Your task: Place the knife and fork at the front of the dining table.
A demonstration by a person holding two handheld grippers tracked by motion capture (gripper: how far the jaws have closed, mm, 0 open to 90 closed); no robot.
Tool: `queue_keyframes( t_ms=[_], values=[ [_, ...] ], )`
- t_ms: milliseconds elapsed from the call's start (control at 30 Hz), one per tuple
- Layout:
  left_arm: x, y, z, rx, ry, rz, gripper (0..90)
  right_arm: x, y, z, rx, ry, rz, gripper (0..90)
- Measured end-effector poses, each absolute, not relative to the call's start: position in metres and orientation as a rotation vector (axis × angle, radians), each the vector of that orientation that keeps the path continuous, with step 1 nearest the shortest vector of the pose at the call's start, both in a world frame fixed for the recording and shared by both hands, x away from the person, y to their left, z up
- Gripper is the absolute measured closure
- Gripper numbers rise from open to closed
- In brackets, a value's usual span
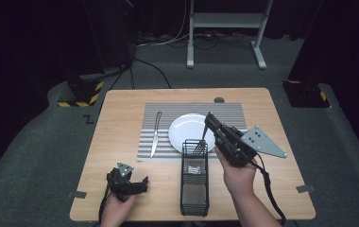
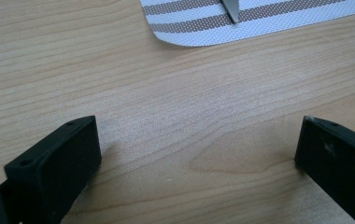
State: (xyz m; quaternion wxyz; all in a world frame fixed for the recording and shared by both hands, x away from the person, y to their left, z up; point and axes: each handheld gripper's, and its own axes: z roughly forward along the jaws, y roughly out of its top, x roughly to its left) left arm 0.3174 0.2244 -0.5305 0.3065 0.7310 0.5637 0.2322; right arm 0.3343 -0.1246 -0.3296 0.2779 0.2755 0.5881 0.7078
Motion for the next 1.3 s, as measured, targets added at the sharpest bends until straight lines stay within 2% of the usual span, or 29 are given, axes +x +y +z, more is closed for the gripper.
queue_keyframes(
  t_ms=[400, 833, 1300],
  values=[
    [0.317, 0.224, -0.53, 1.936, 1.491, 0.615, 0.3, 0.337, -0.175, -0.332, 0.832, 1.496, 1.832, 87.2],
    [0.317, 0.224, -0.531, 1.936, 1.491, 0.615, 0.3, 0.354, -0.25, -0.381, 0.99, 1.487, 1.632, 87.2],
    [0.317, 0.224, -0.531, 1.936, 1.491, 0.616, 0.3, 0.391, -0.254, -0.425, 1.089, 1.566, 1.515, 87.2]
  ],
)
